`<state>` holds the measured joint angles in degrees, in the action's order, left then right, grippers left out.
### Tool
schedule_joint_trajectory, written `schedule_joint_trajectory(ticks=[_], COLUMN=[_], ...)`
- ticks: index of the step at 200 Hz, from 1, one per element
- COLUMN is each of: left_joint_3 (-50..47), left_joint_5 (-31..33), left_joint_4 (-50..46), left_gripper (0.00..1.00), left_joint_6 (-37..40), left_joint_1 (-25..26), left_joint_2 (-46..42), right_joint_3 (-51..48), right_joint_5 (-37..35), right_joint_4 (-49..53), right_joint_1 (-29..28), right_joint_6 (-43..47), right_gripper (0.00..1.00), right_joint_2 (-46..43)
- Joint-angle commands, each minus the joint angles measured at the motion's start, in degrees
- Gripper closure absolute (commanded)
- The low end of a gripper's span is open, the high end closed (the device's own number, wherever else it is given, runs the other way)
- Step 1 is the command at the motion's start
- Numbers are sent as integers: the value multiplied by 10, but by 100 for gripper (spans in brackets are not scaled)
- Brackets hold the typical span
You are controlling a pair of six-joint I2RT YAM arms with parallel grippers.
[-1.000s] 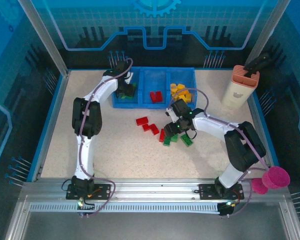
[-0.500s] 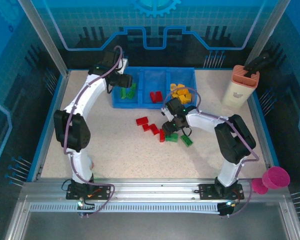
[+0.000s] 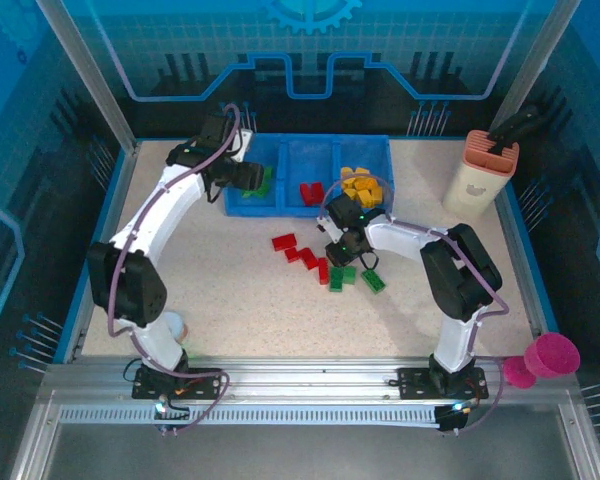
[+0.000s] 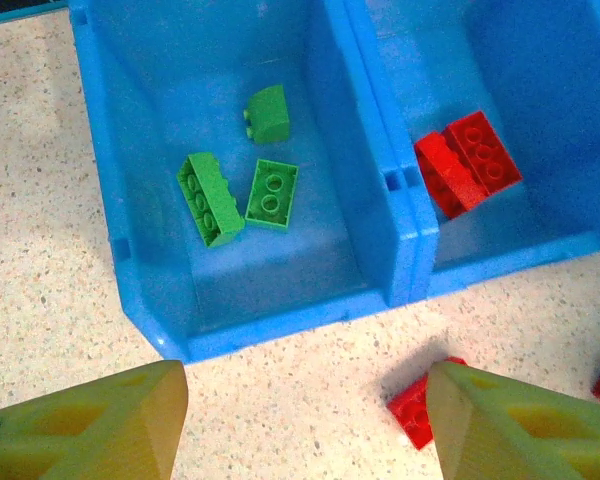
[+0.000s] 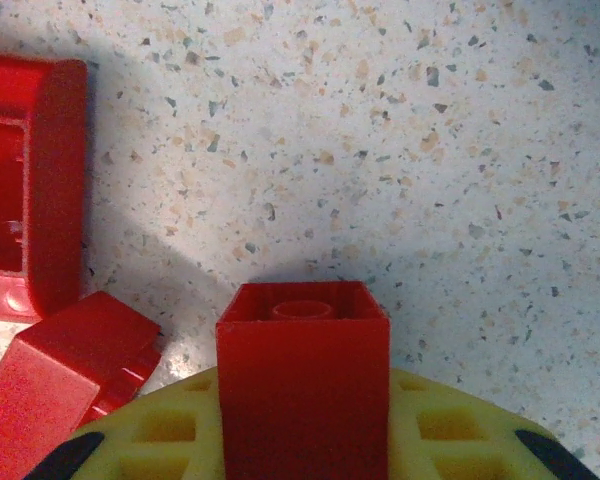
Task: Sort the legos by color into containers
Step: Pick up the lego from the center of the table, then place the lego in the container.
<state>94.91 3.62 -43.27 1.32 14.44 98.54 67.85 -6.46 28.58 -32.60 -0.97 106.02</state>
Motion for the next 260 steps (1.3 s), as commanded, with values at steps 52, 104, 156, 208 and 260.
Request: schedule_joint_trajectory(ticks=[52, 104, 156, 208, 260], left_joint_3=[-182, -273, -332, -314, -170], left_joint_5=[-10, -12, -37, -25, -31], left_joint_4=[-20, -29, 26, 66, 41], left_gripper=[34, 34, 34, 33, 32], left_joint_6=[-48, -128, -255, -312, -278], left_joint_1=[44, 100, 197, 303, 390], left_joint_2=[-139, -201, -211, -145, -18], right_joint_3=[127, 334, 534, 631, 640], right_joint_5=[21, 19, 6, 14, 62], right_joint_4=[79, 84, 119, 145, 146], right_joint_1=[-4, 4, 25, 51, 50], right_joint_6=[47, 79, 101, 111, 107], right_gripper=[77, 77, 76, 75, 61], right_joint_2=[-61, 66, 246, 329, 339])
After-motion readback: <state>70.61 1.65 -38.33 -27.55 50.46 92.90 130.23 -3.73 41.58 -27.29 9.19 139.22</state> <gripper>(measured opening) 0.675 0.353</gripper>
